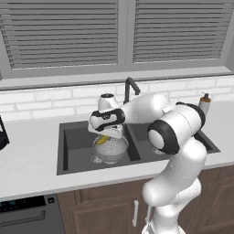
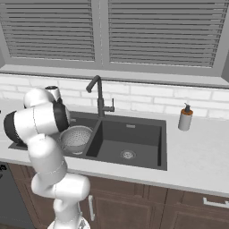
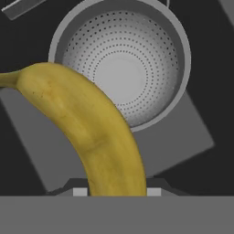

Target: Put the colander in the sink, put the banana in the colander, and turn on the sink faucet and pour water over the colander.

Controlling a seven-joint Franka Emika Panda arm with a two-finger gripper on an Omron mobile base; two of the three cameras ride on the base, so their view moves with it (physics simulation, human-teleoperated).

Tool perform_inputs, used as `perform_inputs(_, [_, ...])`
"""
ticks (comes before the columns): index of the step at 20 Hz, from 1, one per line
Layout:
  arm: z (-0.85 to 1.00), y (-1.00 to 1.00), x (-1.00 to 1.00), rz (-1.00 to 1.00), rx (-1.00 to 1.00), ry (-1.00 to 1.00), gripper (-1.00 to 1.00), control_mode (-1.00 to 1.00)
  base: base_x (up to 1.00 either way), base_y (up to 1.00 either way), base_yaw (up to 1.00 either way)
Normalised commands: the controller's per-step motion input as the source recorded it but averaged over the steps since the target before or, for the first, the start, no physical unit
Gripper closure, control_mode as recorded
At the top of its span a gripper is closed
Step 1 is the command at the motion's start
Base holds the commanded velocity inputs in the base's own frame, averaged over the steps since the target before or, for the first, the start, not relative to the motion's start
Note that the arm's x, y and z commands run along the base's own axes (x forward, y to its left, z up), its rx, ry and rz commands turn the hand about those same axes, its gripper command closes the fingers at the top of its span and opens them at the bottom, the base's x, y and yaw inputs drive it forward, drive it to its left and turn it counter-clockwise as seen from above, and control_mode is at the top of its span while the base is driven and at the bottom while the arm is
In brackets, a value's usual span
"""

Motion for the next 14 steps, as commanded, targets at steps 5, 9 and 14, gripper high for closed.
perform_inputs(5, [-0.48, -0.19, 0.49, -0.06, 0.00, 0.00, 1.00, -1.00, 0.00, 0.00, 0.00])
perform_inputs(9, [-0.59, -0.18, 0.29, -0.05, 0.00, 0.00, 1.00, -1.00, 0.00, 0.00, 0.00])
perform_inputs(14, [-0.58, -0.15, 0.12, -0.03, 0.00, 0.00, 1.00, -1.00, 0.00, 0.00, 0.00])
